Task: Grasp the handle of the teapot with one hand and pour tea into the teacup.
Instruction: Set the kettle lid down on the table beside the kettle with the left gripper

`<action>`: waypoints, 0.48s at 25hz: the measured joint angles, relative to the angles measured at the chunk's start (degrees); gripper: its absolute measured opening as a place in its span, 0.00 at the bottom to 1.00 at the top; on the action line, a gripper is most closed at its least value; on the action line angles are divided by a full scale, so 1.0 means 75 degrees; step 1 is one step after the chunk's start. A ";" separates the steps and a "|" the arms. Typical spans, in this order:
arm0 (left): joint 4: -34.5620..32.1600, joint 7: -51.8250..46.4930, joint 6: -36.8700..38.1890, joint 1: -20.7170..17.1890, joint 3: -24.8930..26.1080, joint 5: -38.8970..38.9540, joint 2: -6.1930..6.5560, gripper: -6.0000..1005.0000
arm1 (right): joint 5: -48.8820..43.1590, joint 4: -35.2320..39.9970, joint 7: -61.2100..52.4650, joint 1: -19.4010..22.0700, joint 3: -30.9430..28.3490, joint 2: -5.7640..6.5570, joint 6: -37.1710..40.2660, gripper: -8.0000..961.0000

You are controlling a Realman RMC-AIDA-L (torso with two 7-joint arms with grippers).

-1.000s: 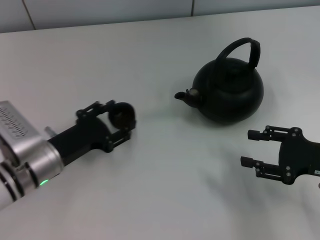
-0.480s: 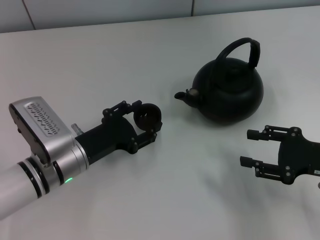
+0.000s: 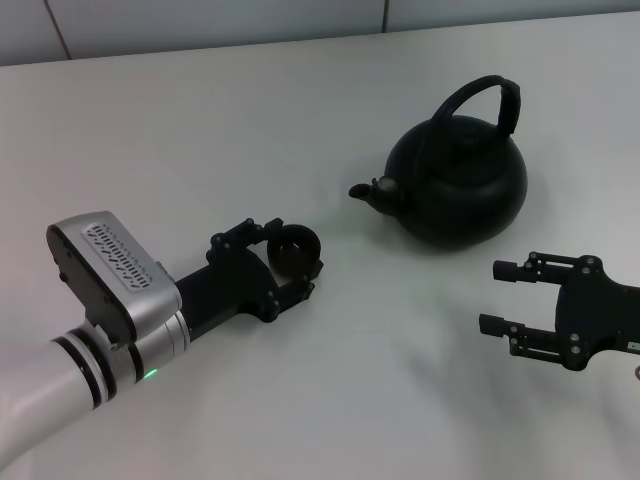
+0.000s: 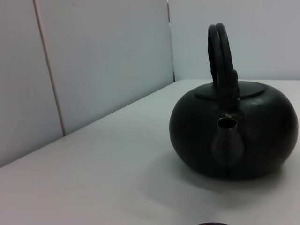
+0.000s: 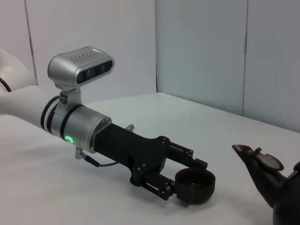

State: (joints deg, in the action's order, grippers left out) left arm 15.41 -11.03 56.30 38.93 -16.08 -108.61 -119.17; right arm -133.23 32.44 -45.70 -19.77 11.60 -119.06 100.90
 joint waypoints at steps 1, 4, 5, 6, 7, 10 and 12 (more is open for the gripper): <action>0.0000 0.0000 0.0000 0.0000 0.0000 0.0000 0.0000 0.70 | 0.0000 0.0000 0.0000 0.0000 0.0000 0.0000 0.0000 0.66; 0.0005 0.0000 0.0000 -0.0004 0.0000 -0.0001 0.0000 0.70 | 0.0000 -0.0001 0.0000 0.0006 0.0006 -0.0002 0.0001 0.66; 0.0013 0.0000 0.0000 -0.0003 0.0000 -0.0004 0.0000 0.70 | 0.0000 -0.0002 0.0000 0.0011 0.0011 -0.0002 0.0000 0.66; 0.0013 0.0000 0.0000 -0.0003 0.0000 -0.0004 0.0000 0.70 | 0.0000 -0.0002 0.0000 0.0011 0.0011 -0.0002 0.0000 0.66; 0.0017 0.0000 0.0001 0.0007 -0.0001 -0.0054 0.0000 0.70 | 0.0000 -0.0002 0.0000 0.0011 0.0015 -0.0002 0.0003 0.66; 0.0020 -0.0002 0.0003 0.0015 -0.0001 -0.0124 0.0000 0.70 | 0.0000 -0.0002 0.0000 0.0023 0.0021 -0.0002 0.0011 0.66; 0.0037 -0.0035 -0.0020 0.0032 0.0037 -0.0194 0.0000 0.70 | 0.0000 -0.0002 0.0000 0.0025 0.0022 -0.0002 0.0011 0.66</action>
State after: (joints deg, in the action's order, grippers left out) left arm 15.69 -11.29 56.15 39.18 -15.81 -110.07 -119.16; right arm -133.23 32.43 -45.70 -19.59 11.77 -119.08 100.99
